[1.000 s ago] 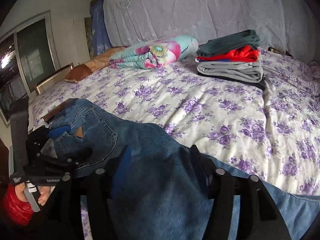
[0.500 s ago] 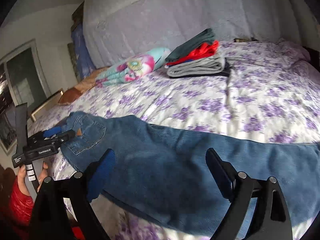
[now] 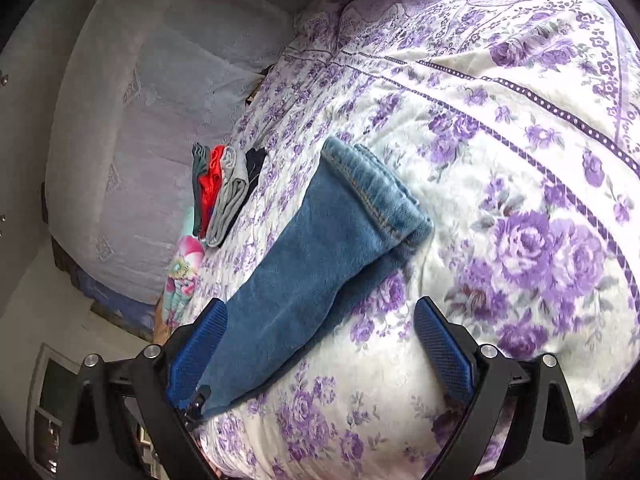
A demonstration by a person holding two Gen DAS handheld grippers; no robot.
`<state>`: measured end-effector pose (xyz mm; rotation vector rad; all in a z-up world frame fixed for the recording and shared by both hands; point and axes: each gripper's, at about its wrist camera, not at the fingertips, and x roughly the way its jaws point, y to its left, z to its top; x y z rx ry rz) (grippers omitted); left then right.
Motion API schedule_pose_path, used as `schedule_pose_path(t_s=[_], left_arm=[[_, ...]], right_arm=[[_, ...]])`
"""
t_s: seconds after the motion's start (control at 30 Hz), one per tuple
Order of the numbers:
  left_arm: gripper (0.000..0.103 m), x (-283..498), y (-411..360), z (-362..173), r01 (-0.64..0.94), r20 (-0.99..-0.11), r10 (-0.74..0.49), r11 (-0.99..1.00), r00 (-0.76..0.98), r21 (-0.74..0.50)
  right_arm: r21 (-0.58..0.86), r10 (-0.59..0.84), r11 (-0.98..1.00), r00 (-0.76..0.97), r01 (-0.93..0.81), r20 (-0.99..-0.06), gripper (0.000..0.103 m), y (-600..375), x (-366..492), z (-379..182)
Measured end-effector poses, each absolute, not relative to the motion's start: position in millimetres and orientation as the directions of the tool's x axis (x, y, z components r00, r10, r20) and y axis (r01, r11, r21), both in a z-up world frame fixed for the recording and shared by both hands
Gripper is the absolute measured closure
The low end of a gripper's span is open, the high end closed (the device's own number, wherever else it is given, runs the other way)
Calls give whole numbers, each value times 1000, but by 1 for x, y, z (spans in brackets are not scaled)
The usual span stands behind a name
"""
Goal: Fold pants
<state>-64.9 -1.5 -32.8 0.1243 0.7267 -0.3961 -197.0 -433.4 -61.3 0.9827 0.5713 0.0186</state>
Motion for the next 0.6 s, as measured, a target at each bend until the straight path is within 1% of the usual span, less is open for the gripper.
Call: schedule_pose_path(t_s=[0.07, 0.13, 0.27, 0.3, 0.33, 0.37, 0.4, 0.43, 0.47, 0.5, 0.53, 0.6], left_arm=[[4, -68, -2, -33, 397, -663, -311, 918, 681, -23], [4, -69, -5, -33, 384, -663, -288, 923, 691, -1], [4, -71, -4, -34, 378, -658, -278, 926, 700, 10], [4, -71, -3, -34, 378, -656, -282, 926, 700, 6], [4, -71, -3, -34, 378, -655, -285, 926, 700, 2], [4, -72, -2, -34, 379, -654, -286, 925, 700, 1], [4, -72, -1, -34, 379, -655, -285, 926, 700, 2], [4, -74, -1, -34, 372, -655, -277, 928, 703, 7], [4, -77, 1, -34, 356, -651, -259, 934, 714, 19], [4, -81, 4, -33, 339, -644, -241, 940, 726, 30], [4, -86, 9, -33, 317, -638, -221, 948, 737, 39], [4, -99, 27, -30, 275, -620, -195, 961, 760, 34]], right_arm=[[781, 260, 576, 852, 242, -455, 8, -434, -184, -60], [769, 256, 589, 844, 250, -471, 8, -437, -169, -62], [733, 207, 626, 849, 266, -485, 8, -442, -157, -62], [715, 187, 648, 855, 263, -484, 10, -440, -156, -62], [687, 154, 677, 862, 265, -483, 15, -435, -156, -62], [660, 109, 698, 870, 278, -481, 32, -434, -162, -62], [626, 63, 720, 870, 300, -490, 57, -432, -165, -64], [604, 33, 731, 868, 317, -496, 64, -432, -166, -68], [612, 27, 727, 878, 310, -477, 71, -434, -169, -73], [627, 30, 720, 889, 297, -456, 74, -438, -174, -76], [635, 33, 717, 896, 288, -443, 75, -440, -178, -77], [634, 30, 718, 896, 289, -443, 79, -440, -179, -72]])
